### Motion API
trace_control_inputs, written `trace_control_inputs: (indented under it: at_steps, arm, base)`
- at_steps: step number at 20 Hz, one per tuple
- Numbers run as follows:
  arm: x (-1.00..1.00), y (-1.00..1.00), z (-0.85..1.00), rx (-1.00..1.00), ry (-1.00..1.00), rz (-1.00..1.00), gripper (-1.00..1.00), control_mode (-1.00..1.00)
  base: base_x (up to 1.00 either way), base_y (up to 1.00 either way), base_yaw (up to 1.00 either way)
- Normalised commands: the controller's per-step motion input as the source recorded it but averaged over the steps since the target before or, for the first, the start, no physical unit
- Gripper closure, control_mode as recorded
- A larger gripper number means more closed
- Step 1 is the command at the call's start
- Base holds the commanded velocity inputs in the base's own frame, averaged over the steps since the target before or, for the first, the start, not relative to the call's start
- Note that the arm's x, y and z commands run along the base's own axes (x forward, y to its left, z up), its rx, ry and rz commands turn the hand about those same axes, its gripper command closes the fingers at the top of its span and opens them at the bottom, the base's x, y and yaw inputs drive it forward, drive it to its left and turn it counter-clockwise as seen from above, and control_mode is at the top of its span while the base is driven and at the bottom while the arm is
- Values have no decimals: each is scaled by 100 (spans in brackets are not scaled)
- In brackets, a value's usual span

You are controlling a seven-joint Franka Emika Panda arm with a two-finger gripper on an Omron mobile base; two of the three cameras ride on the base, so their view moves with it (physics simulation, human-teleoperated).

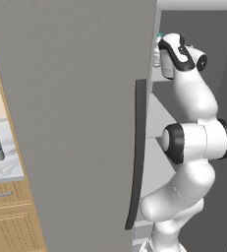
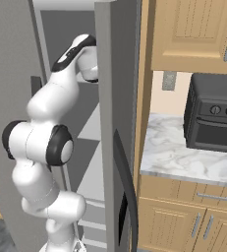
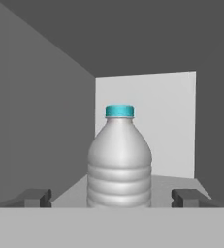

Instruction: Take the bottled waters from the counter and place them in the freezer to freeze. Close the freezer door after placing the bottles.

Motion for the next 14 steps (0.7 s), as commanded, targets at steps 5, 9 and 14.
trace_control_inputs:
  at_steps: [5, 9, 14]
  arm:
    - [-34, 0, 3, 0, 0, 0, -100, -100]
    - [-49, 0, 15, 0, 0, 0, -100, -100]
    - [-53, 0, 8, 0, 0, -2, -100, -100]
  base:
    - [0, 0, 0]
    - [0, 0, 0]
    - [0, 0, 0]
